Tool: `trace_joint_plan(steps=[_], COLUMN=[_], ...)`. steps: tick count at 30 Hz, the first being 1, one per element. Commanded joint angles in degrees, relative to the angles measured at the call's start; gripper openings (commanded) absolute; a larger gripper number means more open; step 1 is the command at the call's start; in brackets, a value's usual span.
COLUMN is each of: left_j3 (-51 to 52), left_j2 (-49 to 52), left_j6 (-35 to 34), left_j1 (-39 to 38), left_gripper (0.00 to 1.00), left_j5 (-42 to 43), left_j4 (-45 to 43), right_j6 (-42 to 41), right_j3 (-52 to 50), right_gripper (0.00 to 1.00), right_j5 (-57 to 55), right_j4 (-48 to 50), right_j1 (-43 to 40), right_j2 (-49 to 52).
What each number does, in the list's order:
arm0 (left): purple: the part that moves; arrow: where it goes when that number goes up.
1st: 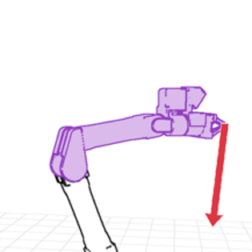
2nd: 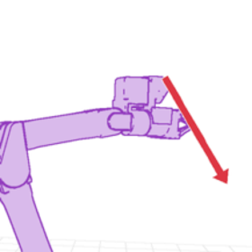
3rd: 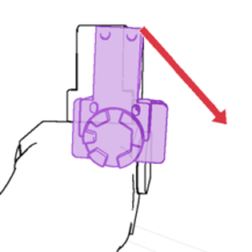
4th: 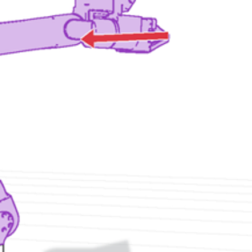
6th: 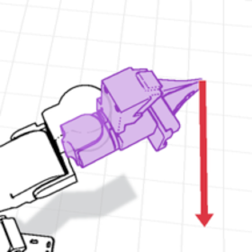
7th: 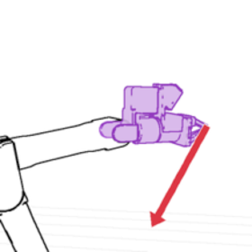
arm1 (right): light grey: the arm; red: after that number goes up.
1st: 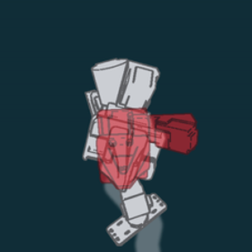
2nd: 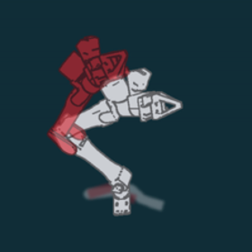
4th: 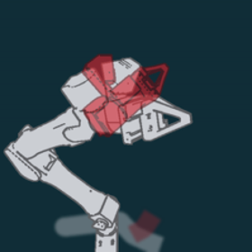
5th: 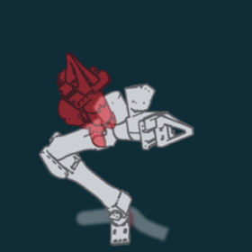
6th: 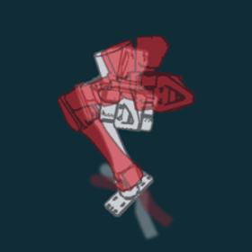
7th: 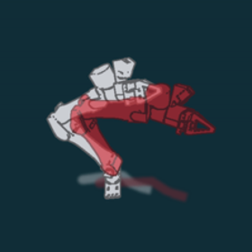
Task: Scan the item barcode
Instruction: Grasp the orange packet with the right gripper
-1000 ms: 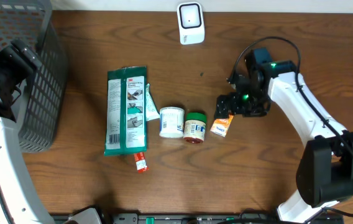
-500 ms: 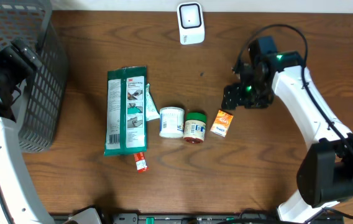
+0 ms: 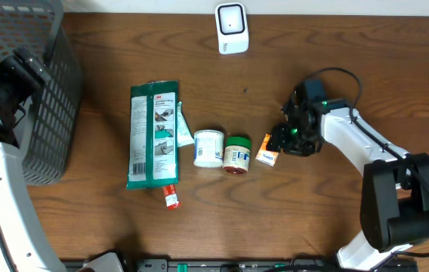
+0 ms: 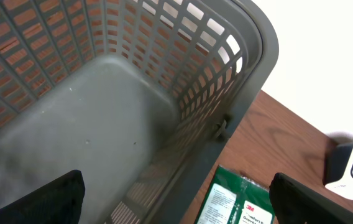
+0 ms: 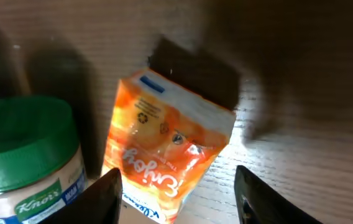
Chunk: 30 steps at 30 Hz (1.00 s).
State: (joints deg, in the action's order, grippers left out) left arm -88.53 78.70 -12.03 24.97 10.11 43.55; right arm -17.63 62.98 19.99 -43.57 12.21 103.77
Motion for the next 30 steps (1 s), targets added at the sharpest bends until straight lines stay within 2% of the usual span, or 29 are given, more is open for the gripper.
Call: trace_joint_plan(steps=[1,6,7,8,9,14,15,17,19,22,25,28,30], left_j3=[-0.52,-0.52,-0.52,-0.52,-0.52,-0.52,-0.52,-0.52,-0.52,-0.52,-0.52,-0.52,-0.52], left_j2=[-0.09,-0.09,-0.09,-0.09,-0.09,-0.09,-0.09,-0.09,-0.09,-0.09,-0.09,-0.09,-0.09], left_j6=[-0.33,-0.33,-0.33,-0.33,-0.33,-0.33,-0.33,-0.33,-0.33,-0.33,-0.33,-0.33,-0.33], left_j1=[0.13,0.13,0.13,0.13,0.13,0.13,0.13,0.13,0.13,0.13,0.13,0.13,0.13], left_gripper=[0.93,0.93,0.93,0.93,0.93,0.93,0.93,0.93,0.93,0.93,0.93,0.93,0.93], left_j5=[-0.31,-0.31,-0.31,-0.31,-0.31,-0.31,-0.31,-0.31,-0.31,-0.31,-0.31,-0.31,-0.31], left_j4=[0.09,0.09,0.11,0.09,0.09,0.09,0.09,0.09,0.11,0.09,0.09,0.09,0.09], right_j6=[-4.17,-8.59,-9.01,-9.44,-9.77,1.05,3.32,9.73,12.72,26.08,31.65,37.29,38.25], right_j3=[-1.90,-5.44,-6.75,-7.37,-7.82,-5.49,-4.96,-4.70,-4.70,-4.70,-4.94,-5.84,-5.99], right_gripper=[0.51,0.43,0.16,0.04,0.01,0.01,0.05,0.01,0.01,0.01,0.01,0.01,0.01], right_j5=[0.17,0.20,0.24,0.24,0.52,13.42,17.05,27.69,35.60,51.17,56.65,67.98,69.44], right_j4=[2.38,7.52,9.73,10.86,11.54,9.44,8.66,6.25,2.49,-2.95,-5.49,-5.33,-5.03], right_j1=[0.26,0.26,0.28,0.26,0.26,-2.71,-3.87,-8.87,-13.03,-18.47,-19.65,-18.23,-16.76], right_j2=[-0.35,-0.35,-0.35,-0.35,-0.35,-3.56,-4.81,-9.03,-11.23,-11.85,-11.32,-10.91,-10.84])
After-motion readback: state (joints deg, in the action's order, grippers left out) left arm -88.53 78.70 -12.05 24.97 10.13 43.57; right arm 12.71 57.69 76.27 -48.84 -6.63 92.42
